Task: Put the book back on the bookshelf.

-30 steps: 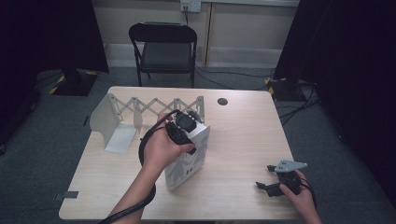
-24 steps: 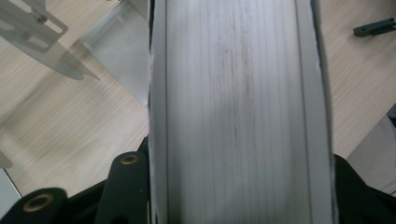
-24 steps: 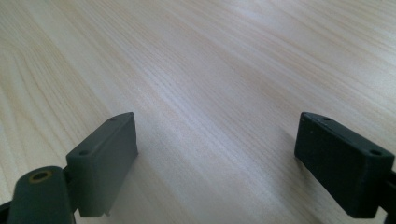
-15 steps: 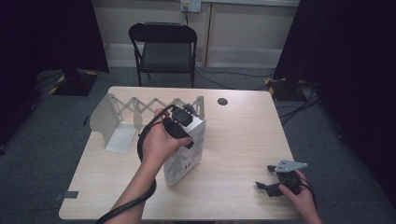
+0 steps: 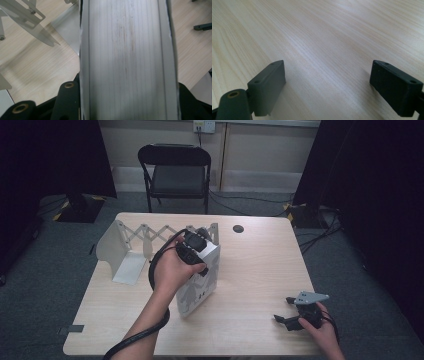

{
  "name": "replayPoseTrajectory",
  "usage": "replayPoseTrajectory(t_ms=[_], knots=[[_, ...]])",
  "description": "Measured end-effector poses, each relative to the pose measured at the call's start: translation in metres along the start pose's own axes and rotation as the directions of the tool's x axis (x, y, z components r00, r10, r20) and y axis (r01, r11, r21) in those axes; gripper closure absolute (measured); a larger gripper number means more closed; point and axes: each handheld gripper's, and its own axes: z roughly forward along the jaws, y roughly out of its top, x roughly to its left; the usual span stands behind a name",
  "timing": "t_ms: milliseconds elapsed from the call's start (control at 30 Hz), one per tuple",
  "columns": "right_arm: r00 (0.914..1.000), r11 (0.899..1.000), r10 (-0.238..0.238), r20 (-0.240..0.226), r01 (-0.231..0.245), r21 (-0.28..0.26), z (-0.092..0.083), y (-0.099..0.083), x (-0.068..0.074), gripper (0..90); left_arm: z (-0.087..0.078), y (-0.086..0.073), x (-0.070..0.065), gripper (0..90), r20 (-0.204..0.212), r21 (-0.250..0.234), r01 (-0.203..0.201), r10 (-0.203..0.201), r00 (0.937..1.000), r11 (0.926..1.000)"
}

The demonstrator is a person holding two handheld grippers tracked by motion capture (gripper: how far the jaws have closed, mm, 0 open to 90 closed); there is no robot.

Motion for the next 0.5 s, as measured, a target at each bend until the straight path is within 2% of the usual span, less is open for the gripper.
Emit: replayPoseTrajectory(t_ms=[67,433,500], knots=[[1.0,1.0,0.0,0.0,0.0,0.0,0.0,0.0,0.0,12.7,-0.0001,0.0022,0.0011,51.7,-0.004,0.004,-0.003,0.003,1.0,1.0],[1.0,1.0,0.0,0.0,0.0,0.0,0.0,0.0,0.0,12.7,0.0,0.0072,0.0056,51.7,-0.017,-0.009,0.058,-0.058,0.9982,0.9983],[1.0,1.0,0.0,0.0,0.0,0.0,0.0,0.0,0.0,12.7,-0.0005,0.0076,0.0071,51.8,-0.02,-0.008,0.057,-0.057,0.9982,0.9984]])
